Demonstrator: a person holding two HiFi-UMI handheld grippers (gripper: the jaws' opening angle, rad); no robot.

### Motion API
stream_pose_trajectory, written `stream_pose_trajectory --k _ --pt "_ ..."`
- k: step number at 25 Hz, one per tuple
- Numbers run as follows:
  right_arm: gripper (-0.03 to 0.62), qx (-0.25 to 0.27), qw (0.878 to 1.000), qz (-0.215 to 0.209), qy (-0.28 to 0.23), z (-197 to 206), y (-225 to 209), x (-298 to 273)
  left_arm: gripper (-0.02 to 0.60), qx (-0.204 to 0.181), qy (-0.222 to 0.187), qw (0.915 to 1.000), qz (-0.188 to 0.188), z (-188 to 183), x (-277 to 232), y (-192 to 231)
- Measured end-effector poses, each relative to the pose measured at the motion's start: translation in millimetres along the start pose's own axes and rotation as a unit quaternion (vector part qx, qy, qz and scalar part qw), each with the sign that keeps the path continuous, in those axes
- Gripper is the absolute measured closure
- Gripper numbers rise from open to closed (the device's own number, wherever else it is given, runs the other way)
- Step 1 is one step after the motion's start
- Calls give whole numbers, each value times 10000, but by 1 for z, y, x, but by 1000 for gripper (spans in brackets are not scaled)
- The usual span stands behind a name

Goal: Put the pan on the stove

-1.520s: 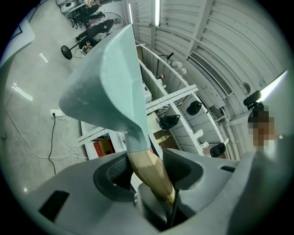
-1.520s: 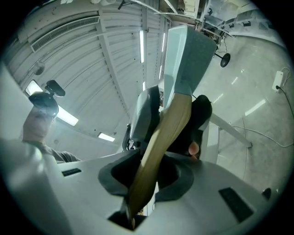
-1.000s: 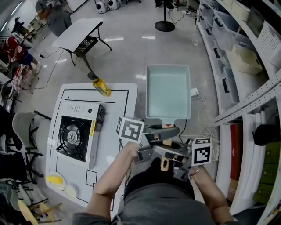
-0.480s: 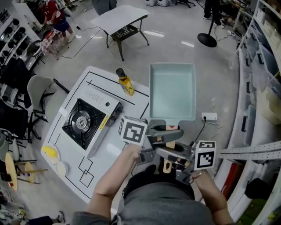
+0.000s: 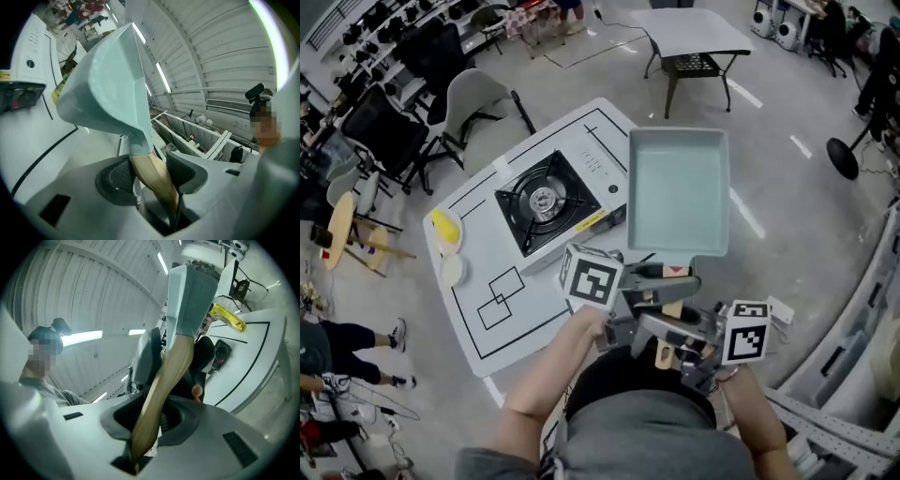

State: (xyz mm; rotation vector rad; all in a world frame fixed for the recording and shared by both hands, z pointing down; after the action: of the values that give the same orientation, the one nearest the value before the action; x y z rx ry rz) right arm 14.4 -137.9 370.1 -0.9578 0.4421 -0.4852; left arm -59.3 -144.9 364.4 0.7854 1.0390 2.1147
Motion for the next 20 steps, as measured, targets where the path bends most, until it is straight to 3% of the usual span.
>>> stream_pose_trajectory --k 5,13,20 --pt "505 28 9957 -474 801 11 0 -36 394 -165 -817 9952 -510 7 49 -5" --pt "511 -72 9812 -967 1667 21 4 -96 394 -277 -1803 9770 -1102 12 121 -12" --pt "511 -119 9712 -1110 2107 17 -1 -131 394 -307 -2343 9634 -1266 2 156 -10"
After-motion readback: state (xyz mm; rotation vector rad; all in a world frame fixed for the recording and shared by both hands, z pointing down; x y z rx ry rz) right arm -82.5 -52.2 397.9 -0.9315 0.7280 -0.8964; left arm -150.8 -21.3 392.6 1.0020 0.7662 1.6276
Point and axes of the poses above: the fingertips, and each gripper's own axes: x backward along the fingers, y to its left, z out of its underside, the point moved 6 cm from there along x, backward along the fingers, and after that the axes turned 14 degrees about z, right-handed, at the moved point
